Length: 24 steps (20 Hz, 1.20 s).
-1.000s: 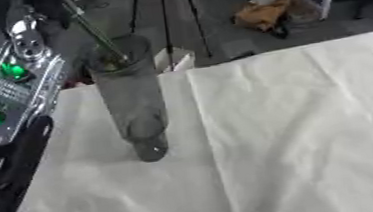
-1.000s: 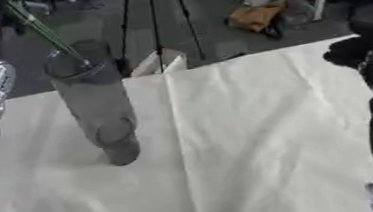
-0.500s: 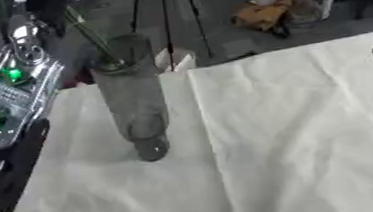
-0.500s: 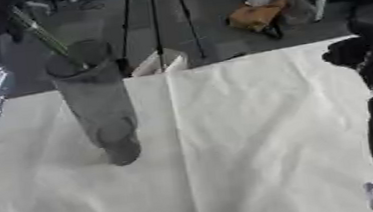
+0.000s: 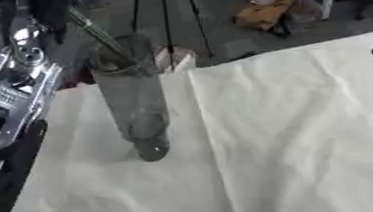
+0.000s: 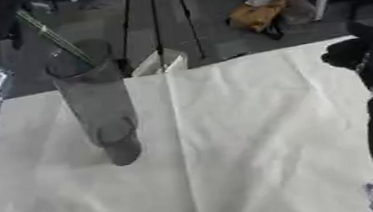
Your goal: Arrange flowers into the vase.
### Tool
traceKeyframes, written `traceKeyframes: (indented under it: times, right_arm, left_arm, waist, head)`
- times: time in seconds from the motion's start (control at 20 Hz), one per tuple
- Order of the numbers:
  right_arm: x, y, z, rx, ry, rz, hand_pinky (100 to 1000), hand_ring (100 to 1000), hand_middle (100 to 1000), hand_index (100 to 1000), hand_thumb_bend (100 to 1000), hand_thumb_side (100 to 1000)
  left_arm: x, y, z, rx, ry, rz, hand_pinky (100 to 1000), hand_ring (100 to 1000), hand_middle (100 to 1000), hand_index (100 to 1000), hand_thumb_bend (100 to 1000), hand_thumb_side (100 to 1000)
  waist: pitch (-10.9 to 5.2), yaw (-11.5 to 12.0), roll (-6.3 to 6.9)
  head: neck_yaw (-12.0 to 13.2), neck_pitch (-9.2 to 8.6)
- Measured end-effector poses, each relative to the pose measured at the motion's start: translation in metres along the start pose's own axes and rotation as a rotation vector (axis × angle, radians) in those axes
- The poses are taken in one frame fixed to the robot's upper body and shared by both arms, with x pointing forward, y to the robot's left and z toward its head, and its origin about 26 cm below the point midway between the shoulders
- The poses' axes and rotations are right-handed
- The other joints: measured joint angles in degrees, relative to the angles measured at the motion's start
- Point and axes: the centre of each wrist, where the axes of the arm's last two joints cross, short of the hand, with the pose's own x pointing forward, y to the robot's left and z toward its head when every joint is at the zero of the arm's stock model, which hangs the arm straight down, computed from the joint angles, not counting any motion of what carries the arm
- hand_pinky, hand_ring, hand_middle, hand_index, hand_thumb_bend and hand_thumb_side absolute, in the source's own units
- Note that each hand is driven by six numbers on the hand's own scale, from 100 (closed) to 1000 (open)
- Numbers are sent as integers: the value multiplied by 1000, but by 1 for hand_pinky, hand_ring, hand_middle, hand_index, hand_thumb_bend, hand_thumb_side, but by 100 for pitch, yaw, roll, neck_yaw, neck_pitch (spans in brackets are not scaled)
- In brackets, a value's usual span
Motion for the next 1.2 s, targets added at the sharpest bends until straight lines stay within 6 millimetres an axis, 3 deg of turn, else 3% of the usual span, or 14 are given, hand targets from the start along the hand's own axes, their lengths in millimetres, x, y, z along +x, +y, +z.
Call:
traceKeyframes:
  times: [0.55,0.7,1.1,1.15,1.2]
  right_arm:
    - [0,0,0,6,6,2,720,647,604,832,100,1000]
    - [0,0,0,8,7,3,720,647,604,832,100,1000]
    - [0,1,1,13,9,0,720,647,603,832,100,1000]
    - [0,1,1,13,9,0,721,646,602,832,100,1000]
    - [0,1,1,13,9,0,721,646,602,832,100,1000]
  left_arm:
    - [-7,4,-5,44,10,-119,103,315,375,366,100,684]
    - [-6,6,-6,48,13,-134,157,356,412,411,100,697]
    - [-6,7,-7,37,23,-141,161,361,415,415,100,698]
    - [-6,7,-7,37,23,-141,266,478,486,484,100,706]
    - [-6,7,-7,34,25,-142,290,500,505,498,100,709]
  waist:
    - [0,-10,0]
    - [0,-23,0]
    - [0,-25,0]
    - [0,-26,0]
    - [0,-33,0]
  head:
    - [0,-2]
    - [0,-4]
    - [-1,-6]
    - [-1,-6]
    - [-1,-9]
